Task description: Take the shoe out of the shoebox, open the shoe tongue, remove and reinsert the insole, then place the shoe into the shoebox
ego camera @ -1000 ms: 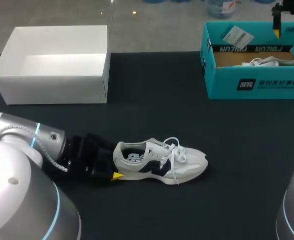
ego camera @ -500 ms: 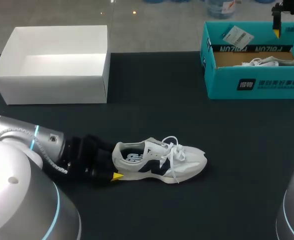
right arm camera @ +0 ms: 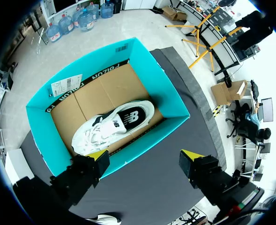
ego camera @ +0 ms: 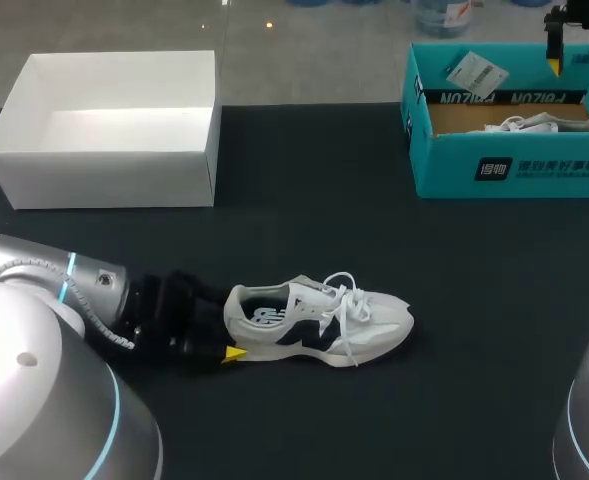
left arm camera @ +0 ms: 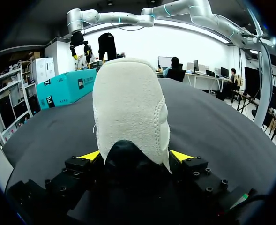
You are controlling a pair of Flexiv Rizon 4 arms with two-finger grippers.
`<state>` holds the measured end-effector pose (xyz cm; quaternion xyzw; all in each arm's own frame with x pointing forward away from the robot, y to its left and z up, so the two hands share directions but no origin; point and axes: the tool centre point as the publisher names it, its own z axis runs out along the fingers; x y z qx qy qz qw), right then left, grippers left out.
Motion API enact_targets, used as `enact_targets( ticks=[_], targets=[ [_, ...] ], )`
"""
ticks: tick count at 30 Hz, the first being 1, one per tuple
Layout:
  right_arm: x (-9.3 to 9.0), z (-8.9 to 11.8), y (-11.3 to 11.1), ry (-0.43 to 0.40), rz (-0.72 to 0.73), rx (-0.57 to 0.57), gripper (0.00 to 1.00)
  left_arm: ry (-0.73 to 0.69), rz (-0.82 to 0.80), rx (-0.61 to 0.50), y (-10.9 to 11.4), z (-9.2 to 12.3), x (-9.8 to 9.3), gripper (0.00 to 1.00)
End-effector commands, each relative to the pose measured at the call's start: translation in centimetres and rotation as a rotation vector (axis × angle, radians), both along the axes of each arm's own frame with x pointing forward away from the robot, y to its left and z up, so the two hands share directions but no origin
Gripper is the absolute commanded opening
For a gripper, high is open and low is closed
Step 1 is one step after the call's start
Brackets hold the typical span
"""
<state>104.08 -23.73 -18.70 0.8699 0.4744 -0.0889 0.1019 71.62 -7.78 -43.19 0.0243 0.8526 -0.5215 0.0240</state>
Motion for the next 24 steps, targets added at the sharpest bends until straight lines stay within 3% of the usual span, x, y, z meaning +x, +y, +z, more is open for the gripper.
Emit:
enact_targets(
  ticks=[1,24],
  targets=[
    [0.0,0.02,-0.01,-0.001,-0.001,0.0,1.0,0.002,-0.005,0.018,0.24,-0.63,-0.38,0.0],
    [0.0,0.02,-0.01,-0.001,-0.001,0.0,1.0,0.003,-0.009,0.031,0.12,-0.71,-0.46,0.0]
  ],
)
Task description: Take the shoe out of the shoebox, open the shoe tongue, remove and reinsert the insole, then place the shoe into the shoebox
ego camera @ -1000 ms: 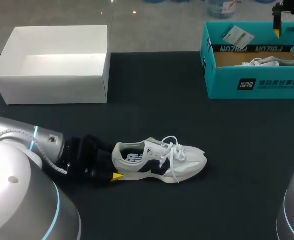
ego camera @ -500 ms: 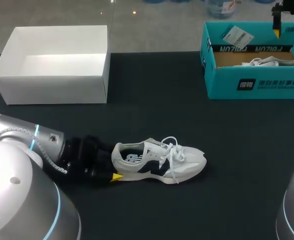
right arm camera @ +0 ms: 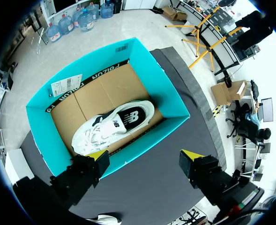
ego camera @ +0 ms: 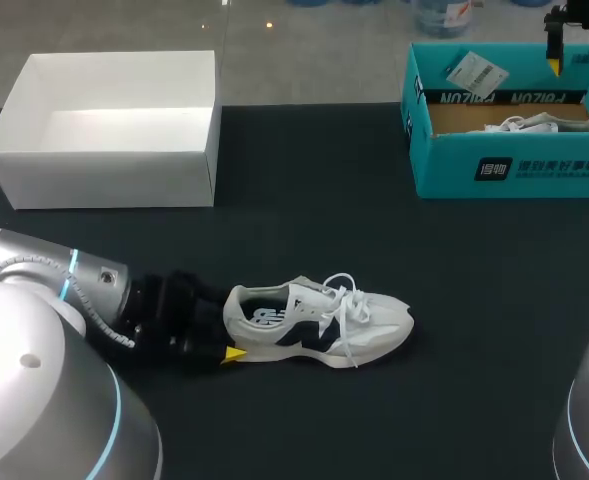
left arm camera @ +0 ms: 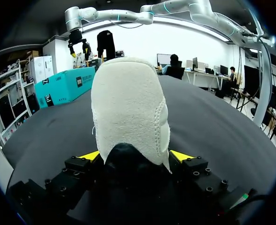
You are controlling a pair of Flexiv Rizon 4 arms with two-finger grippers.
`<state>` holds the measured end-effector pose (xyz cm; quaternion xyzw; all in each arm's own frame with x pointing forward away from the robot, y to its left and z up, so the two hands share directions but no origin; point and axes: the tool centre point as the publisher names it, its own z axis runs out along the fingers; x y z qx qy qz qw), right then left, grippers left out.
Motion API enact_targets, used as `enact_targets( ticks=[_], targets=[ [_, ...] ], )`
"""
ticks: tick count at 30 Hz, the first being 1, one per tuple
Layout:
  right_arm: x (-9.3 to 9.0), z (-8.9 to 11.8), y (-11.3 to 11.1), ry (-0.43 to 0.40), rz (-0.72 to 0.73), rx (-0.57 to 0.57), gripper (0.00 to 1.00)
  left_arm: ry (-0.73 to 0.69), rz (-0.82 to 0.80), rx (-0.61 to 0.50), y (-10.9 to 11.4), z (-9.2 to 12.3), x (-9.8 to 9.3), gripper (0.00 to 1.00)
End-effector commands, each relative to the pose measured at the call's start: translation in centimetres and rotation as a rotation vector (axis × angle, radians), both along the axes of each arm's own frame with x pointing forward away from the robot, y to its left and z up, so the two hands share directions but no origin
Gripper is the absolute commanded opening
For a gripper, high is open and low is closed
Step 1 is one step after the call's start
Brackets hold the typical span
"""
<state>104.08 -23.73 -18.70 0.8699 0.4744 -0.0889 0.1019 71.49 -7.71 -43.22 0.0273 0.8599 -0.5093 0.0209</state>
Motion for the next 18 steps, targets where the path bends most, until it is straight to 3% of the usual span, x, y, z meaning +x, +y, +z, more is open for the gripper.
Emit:
enact_targets(
  ticks=[1,7,18],
  targets=[
    [-0.3,0.3,0.4,-0.012,-0.007,-0.005,1.0,0.001,-0.002,0.003,0.0,-0.7,-0.3,0.0],
    [-4.3,-0.7,3.8,-0.063,0.001,0.081,1.0,0.001,-0.002,0.003,0.0,-0.7,-0.3,0.0],
    [-13.8,-5.4,12.2,-0.007,0.046,0.229,1.0,0.001,-0.002,0.003,0.0,-0.7,-0.3,0.0]
  ],
)
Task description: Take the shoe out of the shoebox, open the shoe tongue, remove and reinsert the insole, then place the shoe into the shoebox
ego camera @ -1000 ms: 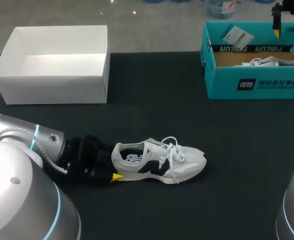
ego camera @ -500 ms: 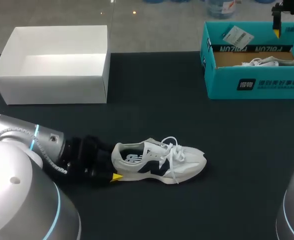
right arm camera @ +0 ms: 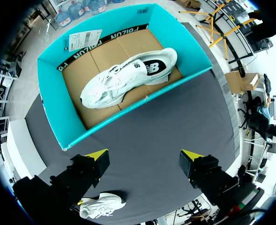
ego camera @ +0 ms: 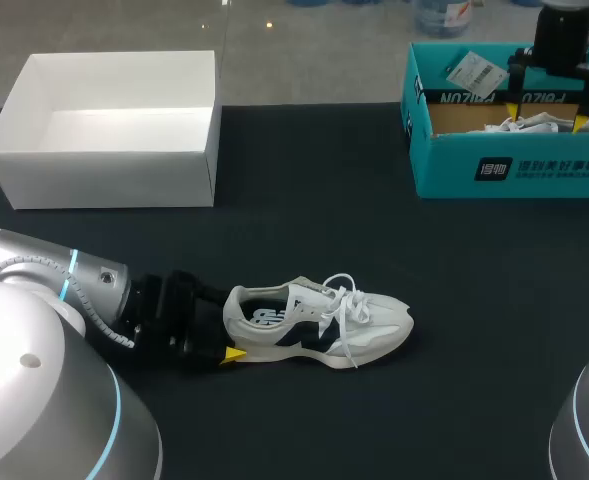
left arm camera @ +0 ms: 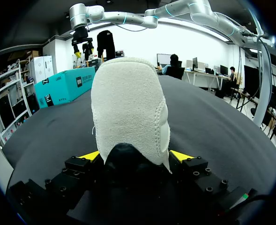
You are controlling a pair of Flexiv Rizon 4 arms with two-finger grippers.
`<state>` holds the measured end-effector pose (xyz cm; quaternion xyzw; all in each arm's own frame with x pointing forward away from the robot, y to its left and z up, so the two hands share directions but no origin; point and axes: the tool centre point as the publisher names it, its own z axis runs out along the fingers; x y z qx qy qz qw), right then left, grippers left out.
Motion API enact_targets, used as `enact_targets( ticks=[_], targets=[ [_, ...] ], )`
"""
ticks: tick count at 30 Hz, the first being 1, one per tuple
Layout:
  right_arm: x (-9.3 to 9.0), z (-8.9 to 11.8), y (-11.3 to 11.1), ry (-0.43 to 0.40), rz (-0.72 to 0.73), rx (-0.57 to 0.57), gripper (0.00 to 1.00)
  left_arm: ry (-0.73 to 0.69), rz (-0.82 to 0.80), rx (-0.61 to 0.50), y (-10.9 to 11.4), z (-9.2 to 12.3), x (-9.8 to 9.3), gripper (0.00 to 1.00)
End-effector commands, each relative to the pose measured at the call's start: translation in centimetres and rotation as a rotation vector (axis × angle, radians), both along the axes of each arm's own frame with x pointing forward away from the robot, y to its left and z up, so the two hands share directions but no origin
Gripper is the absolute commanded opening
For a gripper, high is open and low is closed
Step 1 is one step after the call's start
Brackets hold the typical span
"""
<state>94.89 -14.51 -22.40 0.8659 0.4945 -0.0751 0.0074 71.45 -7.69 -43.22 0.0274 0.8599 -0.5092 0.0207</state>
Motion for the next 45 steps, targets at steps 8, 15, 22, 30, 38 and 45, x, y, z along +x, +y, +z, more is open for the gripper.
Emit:
enact_targets(
  ticks=[8,15,22,30,38,45],
  targets=[
    [-7.6,-2.6,6.7,-0.036,0.005,0.059,1.0,0.001,-0.001,0.002,0.0,-0.7,-0.3,0.0],
    [-7.6,-2.6,6.7,-0.036,0.005,0.059,1.0,0.001,-0.001,0.002,0.0,-0.7,-0.3,0.0],
    [-7.6,-2.6,6.7,-0.036,0.005,0.059,1.0,0.001,-0.001,0.002,0.0,-0.7,-0.3,0.0],
    [-7.6,-2.6,6.7,-0.036,0.005,0.059,1.0,0.001,-0.001,0.002,0.0,-0.7,-0.3,0.0],
    [-8.9,-2.5,11.9,-0.077,0.093,0.11,1.0,0.001,-0.001,0.002,0.0,-0.7,-0.3,0.0],
    [-11.4,-3.2,19.1,-0.043,0.182,0.122,1.0,0.001,-0.001,0.002,0.0,-0.7,-0.3,0.0]
  ],
)
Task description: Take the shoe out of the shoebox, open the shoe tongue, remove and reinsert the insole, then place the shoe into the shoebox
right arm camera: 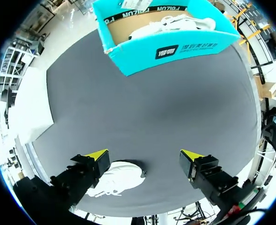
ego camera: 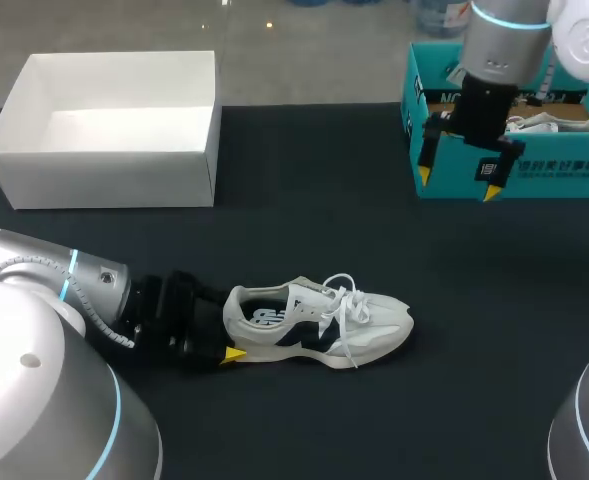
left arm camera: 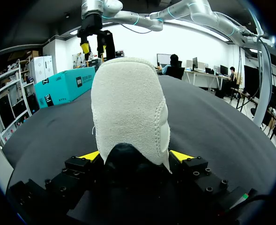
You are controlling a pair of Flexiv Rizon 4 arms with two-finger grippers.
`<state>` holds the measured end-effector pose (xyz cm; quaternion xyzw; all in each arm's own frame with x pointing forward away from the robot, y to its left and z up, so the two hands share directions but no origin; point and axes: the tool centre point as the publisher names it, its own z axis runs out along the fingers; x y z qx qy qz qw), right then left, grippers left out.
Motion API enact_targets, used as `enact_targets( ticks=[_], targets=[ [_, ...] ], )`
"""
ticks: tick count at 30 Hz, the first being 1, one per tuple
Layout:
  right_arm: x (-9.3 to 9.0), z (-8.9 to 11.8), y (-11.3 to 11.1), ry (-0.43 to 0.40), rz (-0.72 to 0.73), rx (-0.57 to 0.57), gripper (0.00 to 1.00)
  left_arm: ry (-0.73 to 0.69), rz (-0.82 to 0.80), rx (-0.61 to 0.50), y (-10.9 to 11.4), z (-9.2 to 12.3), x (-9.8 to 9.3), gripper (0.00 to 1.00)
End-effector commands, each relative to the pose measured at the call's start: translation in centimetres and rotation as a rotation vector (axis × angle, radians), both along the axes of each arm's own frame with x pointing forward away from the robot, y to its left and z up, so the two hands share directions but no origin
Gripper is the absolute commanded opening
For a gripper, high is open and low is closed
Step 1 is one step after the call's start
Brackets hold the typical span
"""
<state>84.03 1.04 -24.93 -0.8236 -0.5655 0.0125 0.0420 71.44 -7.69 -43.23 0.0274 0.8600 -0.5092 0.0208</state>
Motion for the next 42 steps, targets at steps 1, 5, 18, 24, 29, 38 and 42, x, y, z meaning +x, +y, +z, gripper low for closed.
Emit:
enact_targets(
  ticks=[1,5,18,24,29,38,42],
  targets=[
    [-0.8,-0.8,4.2,0.008,0.033,-0.036,1.0,0.001,-0.001,0.002,0.0,-0.7,-0.3,0.0],
    [-2.6,-1.1,7.1,0.003,0.131,0.011,1.0,0.001,-0.001,0.002,0.0,-0.7,-0.3,0.0],
    [-4.9,-1.0,10.2,0.067,0.549,-0.033,1.0,0.001,-0.001,0.002,0.0,-0.7,-0.3,0.0],
    [-4.9,-1.0,10.2,0.067,0.549,-0.033,1.0,0.001,-0.001,0.002,0.0,-0.7,-0.3,0.0],
    [-4.9,-0.9,11.1,0.098,0.555,-0.051,1.0,0.001,-0.001,0.002,0.0,-0.7,-0.3,0.0],
    [-9.5,-1.8,16.8,0.13,0.514,-0.119,1.0,0.001,-0.001,0.002,0.0,-0.7,-0.3,0.0],
    [-12.0,-3.0,18.2,0.098,0.479,-0.072,1.0,0.001,-0.001,0.002,0.0,-0.7,-0.3,0.0]
  ],
)
